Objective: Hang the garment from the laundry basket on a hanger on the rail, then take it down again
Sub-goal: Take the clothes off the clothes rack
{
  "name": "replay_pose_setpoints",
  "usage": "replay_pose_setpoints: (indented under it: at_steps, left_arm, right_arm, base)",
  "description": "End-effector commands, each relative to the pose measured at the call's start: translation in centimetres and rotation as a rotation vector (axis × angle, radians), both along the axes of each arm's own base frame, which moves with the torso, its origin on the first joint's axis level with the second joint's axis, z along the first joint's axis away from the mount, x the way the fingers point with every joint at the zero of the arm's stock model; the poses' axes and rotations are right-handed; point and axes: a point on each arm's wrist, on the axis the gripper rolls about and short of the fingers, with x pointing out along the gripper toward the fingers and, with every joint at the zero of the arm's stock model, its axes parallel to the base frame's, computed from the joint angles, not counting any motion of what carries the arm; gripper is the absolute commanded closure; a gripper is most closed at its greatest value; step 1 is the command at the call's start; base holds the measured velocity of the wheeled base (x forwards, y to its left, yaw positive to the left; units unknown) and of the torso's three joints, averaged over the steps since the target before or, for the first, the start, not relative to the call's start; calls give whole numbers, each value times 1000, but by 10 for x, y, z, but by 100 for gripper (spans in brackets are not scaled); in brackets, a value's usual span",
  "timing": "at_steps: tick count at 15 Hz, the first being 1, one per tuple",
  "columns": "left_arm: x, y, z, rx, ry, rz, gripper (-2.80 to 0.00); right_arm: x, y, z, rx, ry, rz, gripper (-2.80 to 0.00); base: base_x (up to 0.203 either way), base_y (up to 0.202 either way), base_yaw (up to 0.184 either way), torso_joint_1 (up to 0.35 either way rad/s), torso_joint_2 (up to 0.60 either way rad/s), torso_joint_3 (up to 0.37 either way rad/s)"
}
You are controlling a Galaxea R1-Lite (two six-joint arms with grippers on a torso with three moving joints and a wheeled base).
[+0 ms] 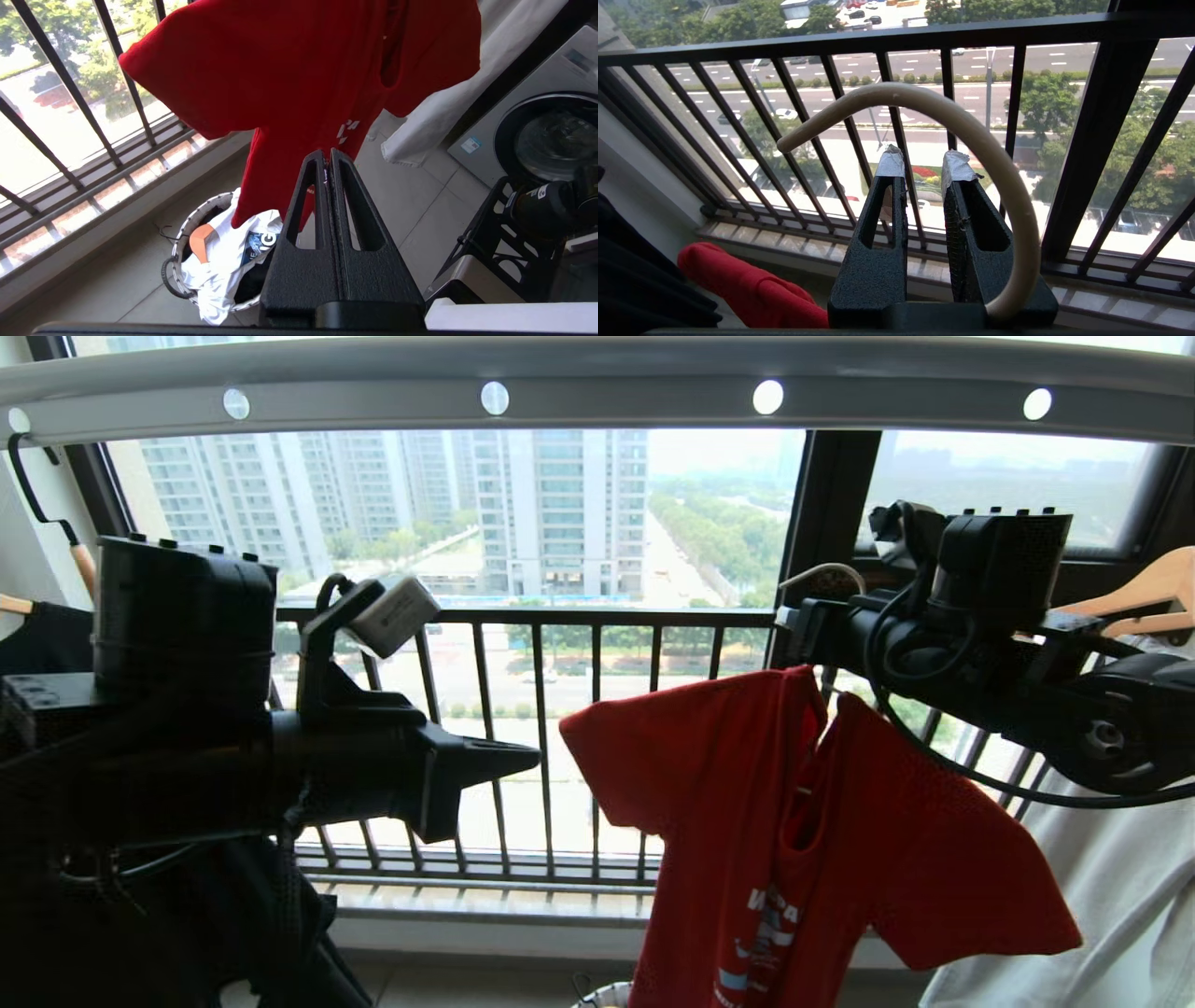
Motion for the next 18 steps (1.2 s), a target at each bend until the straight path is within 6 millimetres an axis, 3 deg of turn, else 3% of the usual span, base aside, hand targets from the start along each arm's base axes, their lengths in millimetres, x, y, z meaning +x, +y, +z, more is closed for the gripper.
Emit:
replay_pose_setpoints:
  at_steps: [1, 3, 6, 7, 13, 18]
  left_arm:
    - [30, -37, -36, 30, 83, -37, 0]
    - [36, -52, -49, 46, 106, -38, 0]
    - [31, -79, -61, 99, 102, 28, 0]
    - [27, -87, -60, 108, 71, 71, -280]
    - [2, -121, -55, 97, 26, 162, -280]
    - [16, -137, -64, 98, -16, 296, -280]
  right_arm:
    - [15, 16, -20, 28, -5, 6, 0]
    - [22, 26, -31, 40, -15, -18, 0]
    - [19, 33, -32, 40, -14, -14, 0]
    - [17, 38, -33, 38, -11, -8, 0]
    - [6, 60, -35, 33, -7, -11, 0]
    - [0, 70, -33, 38, -8, -2, 0]
  base:
    - [0, 0, 0, 0, 0, 0]
    - [0, 0, 0, 0, 0, 0]
    - [0, 0, 0, 0, 0, 0]
    - [0, 0, 0, 0, 0, 0]
    - [0, 0, 0, 0, 0, 0]
    - [0, 0, 0, 0, 0, 0]
